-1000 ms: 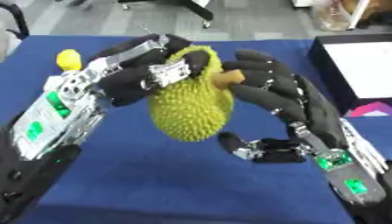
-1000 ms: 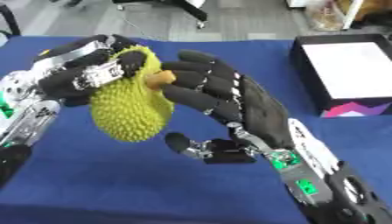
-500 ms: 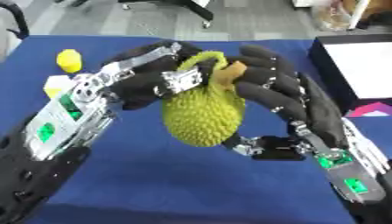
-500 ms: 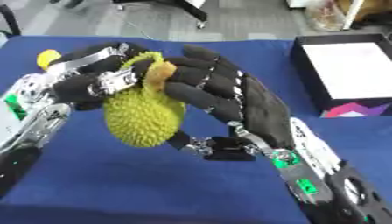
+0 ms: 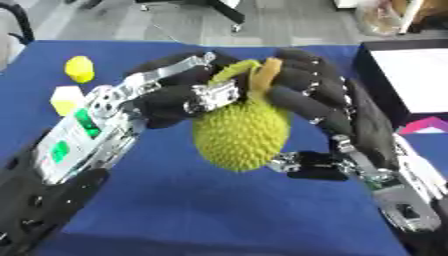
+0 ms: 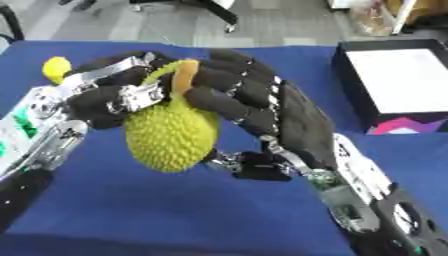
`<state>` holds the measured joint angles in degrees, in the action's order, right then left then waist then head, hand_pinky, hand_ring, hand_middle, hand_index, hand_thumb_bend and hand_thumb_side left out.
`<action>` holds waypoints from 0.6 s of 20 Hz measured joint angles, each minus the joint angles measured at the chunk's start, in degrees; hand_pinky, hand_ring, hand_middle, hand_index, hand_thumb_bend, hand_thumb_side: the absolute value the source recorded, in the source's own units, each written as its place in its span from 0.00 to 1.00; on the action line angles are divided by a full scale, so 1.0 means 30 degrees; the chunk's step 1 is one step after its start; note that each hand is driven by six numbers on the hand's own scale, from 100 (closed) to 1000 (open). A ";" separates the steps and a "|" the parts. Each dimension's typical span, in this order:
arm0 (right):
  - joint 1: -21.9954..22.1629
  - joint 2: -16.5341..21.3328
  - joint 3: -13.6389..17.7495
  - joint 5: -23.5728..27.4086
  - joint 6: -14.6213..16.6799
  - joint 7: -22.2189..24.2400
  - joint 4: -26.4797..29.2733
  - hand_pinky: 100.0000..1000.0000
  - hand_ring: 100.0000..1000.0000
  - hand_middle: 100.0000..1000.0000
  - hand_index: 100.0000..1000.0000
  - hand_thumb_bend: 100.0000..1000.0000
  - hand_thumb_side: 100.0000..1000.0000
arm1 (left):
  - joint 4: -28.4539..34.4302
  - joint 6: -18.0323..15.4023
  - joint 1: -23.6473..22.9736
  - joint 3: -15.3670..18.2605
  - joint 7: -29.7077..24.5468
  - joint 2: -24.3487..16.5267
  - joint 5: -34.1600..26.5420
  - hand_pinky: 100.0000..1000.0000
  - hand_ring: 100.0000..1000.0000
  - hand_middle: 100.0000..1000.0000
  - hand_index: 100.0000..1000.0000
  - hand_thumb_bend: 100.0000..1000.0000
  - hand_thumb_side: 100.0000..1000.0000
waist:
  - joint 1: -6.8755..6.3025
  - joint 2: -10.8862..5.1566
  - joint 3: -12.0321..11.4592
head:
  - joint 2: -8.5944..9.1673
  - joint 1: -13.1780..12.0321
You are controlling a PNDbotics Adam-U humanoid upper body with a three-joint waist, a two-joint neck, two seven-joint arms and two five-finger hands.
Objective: Pick up the objects with one hand, pass them to the other hand, and then place them into the box on the other side of the table.
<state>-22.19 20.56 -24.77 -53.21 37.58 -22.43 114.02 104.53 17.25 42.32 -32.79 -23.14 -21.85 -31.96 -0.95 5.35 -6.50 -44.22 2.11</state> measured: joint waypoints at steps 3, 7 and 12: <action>0.0002 0.0000 -0.0085 0.0280 -0.0710 -0.0487 0.0026 0.73 0.68 0.54 0.73 0.00 0.00 | 0.0000 0.0106 0.0038 -0.0097 -0.0054 0.0089 -0.0015 0.09 0.00 0.06 0.45 0.00 0.43 | 0.0001 0.0000 0.0000 | 0.0000 0.0000; 0.0032 -0.0003 -0.0227 0.1243 -0.1509 -0.1206 0.0026 0.68 0.60 0.45 0.66 0.00 0.00 | -0.0006 0.0253 0.0130 -0.0176 -0.0065 0.0138 -0.0010 0.12 0.00 0.08 0.47 0.00 0.41 | 0.0001 0.0000 0.0000 | 0.0000 -0.0001; 0.0165 -0.0013 -0.0233 0.2686 -0.2252 -0.2327 0.0026 0.62 0.53 0.34 0.51 0.00 0.00 | -0.0018 0.0335 0.0176 -0.0232 -0.0063 0.0292 0.0046 0.16 0.02 0.11 0.49 0.00 0.39 | 0.0004 0.0000 0.0005 | 0.0000 -0.0002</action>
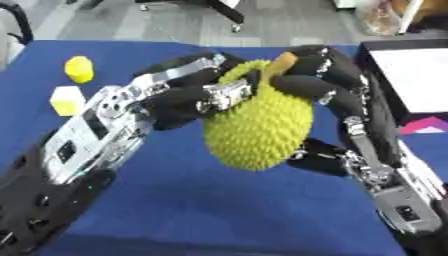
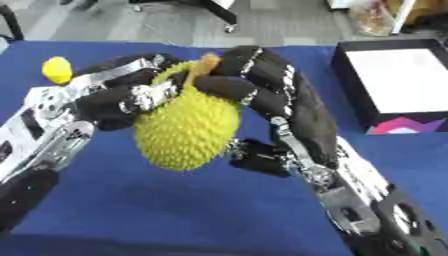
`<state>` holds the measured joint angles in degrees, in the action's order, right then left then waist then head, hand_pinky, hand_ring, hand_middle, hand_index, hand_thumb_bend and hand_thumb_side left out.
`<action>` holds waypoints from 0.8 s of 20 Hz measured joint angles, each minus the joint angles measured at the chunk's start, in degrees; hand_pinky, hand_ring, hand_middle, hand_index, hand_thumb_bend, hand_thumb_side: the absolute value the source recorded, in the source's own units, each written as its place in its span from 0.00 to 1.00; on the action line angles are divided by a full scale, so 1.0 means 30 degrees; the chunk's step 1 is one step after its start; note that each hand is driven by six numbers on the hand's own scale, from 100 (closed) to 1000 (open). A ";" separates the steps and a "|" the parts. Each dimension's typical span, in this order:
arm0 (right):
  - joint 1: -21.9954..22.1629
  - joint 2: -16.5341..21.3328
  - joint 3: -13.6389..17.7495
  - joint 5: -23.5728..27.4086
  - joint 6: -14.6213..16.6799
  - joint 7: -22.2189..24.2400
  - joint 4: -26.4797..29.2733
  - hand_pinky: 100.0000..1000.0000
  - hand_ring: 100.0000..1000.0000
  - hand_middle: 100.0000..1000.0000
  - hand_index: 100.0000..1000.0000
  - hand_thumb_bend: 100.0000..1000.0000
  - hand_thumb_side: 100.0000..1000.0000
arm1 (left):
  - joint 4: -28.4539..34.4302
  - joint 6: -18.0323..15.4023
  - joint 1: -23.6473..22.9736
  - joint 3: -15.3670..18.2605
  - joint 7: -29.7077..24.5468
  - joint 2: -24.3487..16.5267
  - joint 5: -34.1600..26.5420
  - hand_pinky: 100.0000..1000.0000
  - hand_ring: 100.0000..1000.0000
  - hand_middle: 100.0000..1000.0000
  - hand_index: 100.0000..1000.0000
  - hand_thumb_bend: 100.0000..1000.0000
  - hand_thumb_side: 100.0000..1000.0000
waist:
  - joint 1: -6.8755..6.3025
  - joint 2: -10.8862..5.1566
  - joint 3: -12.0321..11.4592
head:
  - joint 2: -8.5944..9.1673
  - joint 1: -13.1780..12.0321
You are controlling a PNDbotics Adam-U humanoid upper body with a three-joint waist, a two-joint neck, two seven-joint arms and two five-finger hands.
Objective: Pick up the objects with one hand, pass them to the other hand, and then place them into the box on the other side of the table.
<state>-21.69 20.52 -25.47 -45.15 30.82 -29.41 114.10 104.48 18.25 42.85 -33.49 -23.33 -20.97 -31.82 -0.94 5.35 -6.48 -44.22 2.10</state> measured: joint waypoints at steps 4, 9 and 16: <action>0.0006 -0.0106 0.0008 0.0978 -0.0517 -0.0922 -0.0002 0.60 0.51 0.30 0.40 0.00 0.28 | -0.0086 0.0099 0.0028 -0.0212 -0.0012 0.0270 0.0074 0.36 0.13 0.23 0.61 0.00 0.28 | 0.0003 0.0000 0.0011 | 0.0000 -0.0011; 0.0009 -0.0163 0.0021 0.1780 -0.0874 -0.1502 -0.0002 0.60 0.52 0.30 0.27 0.00 0.33 | -0.0231 0.0306 0.0032 -0.0348 0.0043 0.0485 0.0297 0.70 0.36 0.45 0.78 0.00 0.56 | 0.0004 0.0000 0.0024 | 0.0000 -0.0016; 0.0011 -0.0290 0.0130 0.2206 -0.0976 -0.1702 -0.0002 0.60 0.52 0.30 0.11 0.00 0.36 | -0.0313 0.0208 0.0045 -0.0351 0.0140 0.0783 0.0864 0.82 0.52 0.60 0.86 0.00 1.00 | 0.0012 0.0001 0.0038 | 0.0000 -0.0021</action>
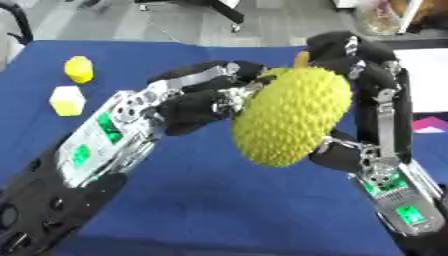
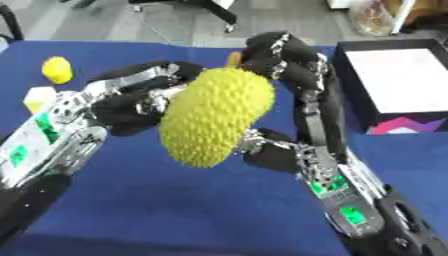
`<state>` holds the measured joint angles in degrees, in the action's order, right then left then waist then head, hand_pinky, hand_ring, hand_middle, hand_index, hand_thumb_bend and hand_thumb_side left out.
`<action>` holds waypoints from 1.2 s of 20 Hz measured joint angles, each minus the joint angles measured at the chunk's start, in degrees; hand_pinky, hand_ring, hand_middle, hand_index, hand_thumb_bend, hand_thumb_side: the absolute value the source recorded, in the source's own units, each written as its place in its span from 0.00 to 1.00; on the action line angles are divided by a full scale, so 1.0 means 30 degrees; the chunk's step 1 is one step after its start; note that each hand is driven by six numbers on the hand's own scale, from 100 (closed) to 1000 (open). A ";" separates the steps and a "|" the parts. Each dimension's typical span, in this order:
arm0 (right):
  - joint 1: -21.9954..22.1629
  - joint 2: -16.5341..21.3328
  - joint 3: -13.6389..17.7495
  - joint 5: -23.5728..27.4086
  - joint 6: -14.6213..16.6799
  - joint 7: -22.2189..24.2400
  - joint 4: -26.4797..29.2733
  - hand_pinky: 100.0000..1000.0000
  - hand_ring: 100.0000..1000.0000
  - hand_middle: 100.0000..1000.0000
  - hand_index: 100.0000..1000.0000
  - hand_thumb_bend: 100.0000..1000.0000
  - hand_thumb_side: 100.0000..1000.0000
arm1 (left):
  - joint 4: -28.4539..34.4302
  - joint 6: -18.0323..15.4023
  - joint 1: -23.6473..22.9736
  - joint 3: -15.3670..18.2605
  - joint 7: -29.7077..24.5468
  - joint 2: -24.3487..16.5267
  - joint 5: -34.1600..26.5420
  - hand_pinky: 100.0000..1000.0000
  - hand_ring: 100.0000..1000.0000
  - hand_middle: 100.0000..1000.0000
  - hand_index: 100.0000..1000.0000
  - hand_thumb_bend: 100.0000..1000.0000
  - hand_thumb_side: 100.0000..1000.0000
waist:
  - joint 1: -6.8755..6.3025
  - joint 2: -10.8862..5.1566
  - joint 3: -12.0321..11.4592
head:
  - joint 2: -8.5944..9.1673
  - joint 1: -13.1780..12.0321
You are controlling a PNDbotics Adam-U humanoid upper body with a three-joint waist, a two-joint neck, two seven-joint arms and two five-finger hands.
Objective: Pick up the objects with one hand, pass them to the other hand, and then place them into the box on the other side of the table.
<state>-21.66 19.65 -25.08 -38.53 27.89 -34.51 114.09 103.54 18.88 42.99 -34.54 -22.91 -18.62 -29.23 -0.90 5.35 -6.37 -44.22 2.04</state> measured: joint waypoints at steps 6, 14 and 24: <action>0.0000 -0.0027 0.0003 0.0169 0.0033 -0.0054 -0.0001 0.60 0.52 0.29 0.06 0.00 0.37 | -0.0268 -0.0232 0.0000 0.0016 0.0089 0.0198 -0.0020 0.85 0.55 0.65 0.89 0.05 1.00 | 0.0001 0.0001 0.0012 | 0.0000 -0.0001; 0.0000 -0.0027 0.0008 0.0397 0.0072 -0.0078 -0.0001 0.60 0.51 0.29 0.07 0.00 0.41 | -0.0348 -0.0503 -0.0019 0.0330 0.0598 0.0368 -0.0649 0.86 0.58 0.68 0.91 0.11 1.00 | 0.0001 0.0002 0.0015 | 0.0000 -0.0001; 0.0006 -0.0027 0.0131 0.0855 -0.0011 -0.0078 -0.0008 0.60 0.52 0.29 0.07 0.00 0.41 | -0.0119 -0.1719 -0.0242 0.2033 0.3707 0.0531 -0.0433 0.89 0.62 0.71 0.90 0.10 1.00 | 0.0005 0.0002 0.0008 | 0.0000 0.0029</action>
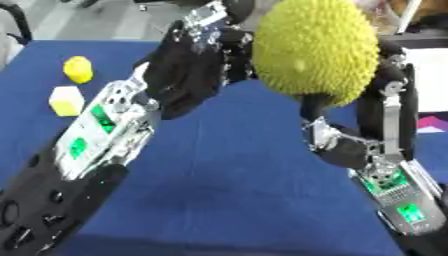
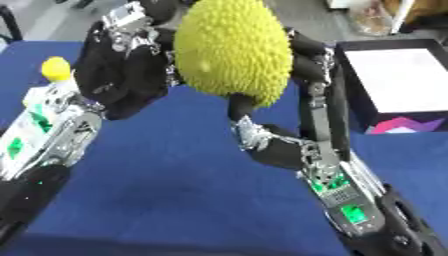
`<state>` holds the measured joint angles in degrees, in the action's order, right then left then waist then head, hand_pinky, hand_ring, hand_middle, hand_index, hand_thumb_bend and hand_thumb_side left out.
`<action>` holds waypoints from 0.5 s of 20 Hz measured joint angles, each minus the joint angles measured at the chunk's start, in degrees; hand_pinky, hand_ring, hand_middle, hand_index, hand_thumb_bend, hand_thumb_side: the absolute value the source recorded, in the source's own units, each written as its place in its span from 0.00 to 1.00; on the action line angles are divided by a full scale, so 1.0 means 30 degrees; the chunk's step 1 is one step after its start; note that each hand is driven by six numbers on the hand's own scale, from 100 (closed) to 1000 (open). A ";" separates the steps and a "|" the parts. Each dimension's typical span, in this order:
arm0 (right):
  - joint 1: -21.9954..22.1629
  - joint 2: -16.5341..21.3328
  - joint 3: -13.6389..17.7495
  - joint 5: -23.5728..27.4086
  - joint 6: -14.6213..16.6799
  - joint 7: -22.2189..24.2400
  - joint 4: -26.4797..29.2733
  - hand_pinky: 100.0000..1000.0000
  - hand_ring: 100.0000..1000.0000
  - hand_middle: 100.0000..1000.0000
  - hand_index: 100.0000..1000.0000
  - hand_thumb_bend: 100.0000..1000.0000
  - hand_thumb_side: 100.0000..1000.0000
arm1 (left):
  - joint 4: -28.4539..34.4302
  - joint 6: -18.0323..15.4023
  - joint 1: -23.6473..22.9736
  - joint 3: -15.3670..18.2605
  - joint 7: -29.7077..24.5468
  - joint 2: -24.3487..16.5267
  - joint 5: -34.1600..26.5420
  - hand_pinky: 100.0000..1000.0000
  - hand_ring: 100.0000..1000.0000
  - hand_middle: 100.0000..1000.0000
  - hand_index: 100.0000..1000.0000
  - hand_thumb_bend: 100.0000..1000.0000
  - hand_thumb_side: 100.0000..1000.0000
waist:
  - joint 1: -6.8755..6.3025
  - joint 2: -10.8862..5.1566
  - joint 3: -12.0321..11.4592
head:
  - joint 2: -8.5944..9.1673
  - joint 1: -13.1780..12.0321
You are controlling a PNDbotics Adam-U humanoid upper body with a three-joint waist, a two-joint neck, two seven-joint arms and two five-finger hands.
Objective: Pick up the objects with one hand, pass them to the other hand, and then place them into the box on the other side of the table.
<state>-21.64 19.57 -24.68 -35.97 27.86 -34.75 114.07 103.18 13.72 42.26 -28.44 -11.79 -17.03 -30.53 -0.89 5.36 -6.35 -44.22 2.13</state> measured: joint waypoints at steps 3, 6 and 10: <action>0.0041 0.0000 0.0005 0.0201 -0.0100 0.0016 -0.0006 0.60 0.52 0.29 0.07 0.00 0.41 | 0.0022 -0.0461 -0.0158 0.0477 0.1299 0.0006 0.0686 0.90 0.63 0.72 0.90 0.08 1.00 | 0.0000 0.0000 -0.0005 | -0.0001 0.0058; 0.0091 0.0000 0.0082 0.0670 -0.0367 0.0081 -0.0008 0.61 0.53 0.28 0.08 0.00 0.41 | -0.0127 -0.0824 -0.0426 0.0823 0.2254 0.0006 0.1464 0.90 0.63 0.72 0.90 0.05 1.00 | 0.0002 0.0000 -0.0005 | -0.0001 0.0194; 0.0090 0.0000 0.0170 0.1393 -0.0701 0.0251 -0.0008 0.61 0.53 0.28 0.08 0.00 0.41 | -0.0389 -0.1171 -0.0648 0.1004 0.2851 0.0006 0.2139 0.90 0.63 0.72 0.90 0.05 1.00 | 0.0036 0.0000 -0.0005 | -0.0001 0.0317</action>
<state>-21.37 19.57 -24.18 -31.79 25.76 -34.00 114.04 102.02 10.20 40.32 -25.43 -3.24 -17.01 -24.11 -0.78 5.36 -6.36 -44.22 3.08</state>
